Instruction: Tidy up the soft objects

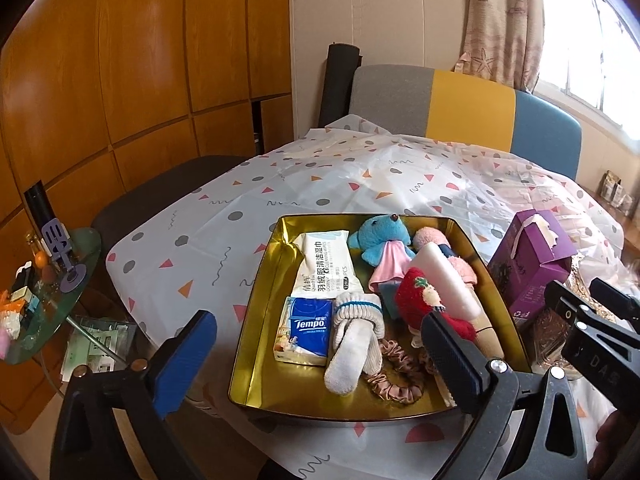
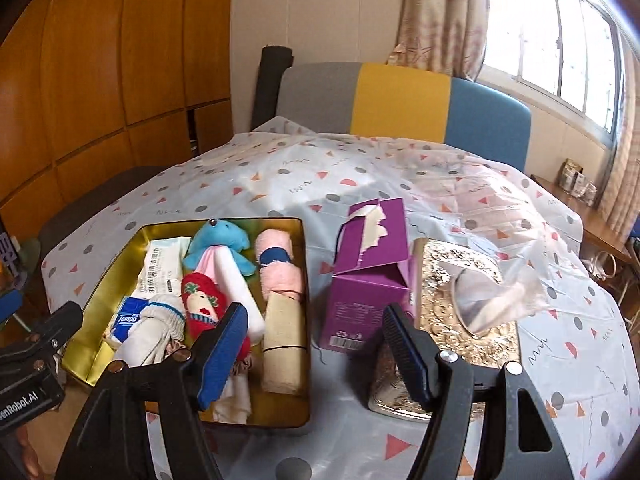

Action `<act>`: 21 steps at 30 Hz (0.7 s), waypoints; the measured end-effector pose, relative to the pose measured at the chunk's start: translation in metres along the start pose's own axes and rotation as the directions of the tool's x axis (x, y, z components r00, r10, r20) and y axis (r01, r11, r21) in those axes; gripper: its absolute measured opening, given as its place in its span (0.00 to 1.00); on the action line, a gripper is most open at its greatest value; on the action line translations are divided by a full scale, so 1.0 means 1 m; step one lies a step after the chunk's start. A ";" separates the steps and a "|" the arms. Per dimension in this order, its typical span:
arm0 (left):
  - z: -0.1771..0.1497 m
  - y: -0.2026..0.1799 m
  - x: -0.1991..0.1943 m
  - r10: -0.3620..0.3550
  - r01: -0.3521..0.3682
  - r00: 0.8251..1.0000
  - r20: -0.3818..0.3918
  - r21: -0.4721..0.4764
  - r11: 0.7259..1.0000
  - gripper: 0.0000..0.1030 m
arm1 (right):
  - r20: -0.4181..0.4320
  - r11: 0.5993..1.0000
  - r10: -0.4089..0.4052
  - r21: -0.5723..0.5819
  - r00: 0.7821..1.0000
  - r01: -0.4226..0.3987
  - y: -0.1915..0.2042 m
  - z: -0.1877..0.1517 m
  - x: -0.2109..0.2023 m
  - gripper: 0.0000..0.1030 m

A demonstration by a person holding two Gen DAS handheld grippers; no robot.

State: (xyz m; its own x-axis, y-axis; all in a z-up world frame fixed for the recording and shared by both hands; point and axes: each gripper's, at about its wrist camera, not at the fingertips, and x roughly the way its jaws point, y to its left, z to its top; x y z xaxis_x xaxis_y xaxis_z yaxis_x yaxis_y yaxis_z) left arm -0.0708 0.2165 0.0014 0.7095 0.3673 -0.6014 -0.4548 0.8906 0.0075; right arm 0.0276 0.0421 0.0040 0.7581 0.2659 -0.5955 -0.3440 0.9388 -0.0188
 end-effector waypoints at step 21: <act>0.000 -0.006 -0.004 0.049 -0.050 0.998 0.033 0.003 0.999 1.00 | -0.009 0.999 0.018 0.031 1.000 -0.017 -0.003 -0.008 0.000 0.69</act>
State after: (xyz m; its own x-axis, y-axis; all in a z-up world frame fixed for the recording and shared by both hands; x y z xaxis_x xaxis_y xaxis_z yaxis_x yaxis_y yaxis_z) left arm -0.0712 0.2096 0.0041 0.7037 0.4197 -0.5733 -0.4880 0.8720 0.0393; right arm 0.0242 0.0375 -0.0020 0.7471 0.2805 -0.6027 -0.3400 0.9403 0.0163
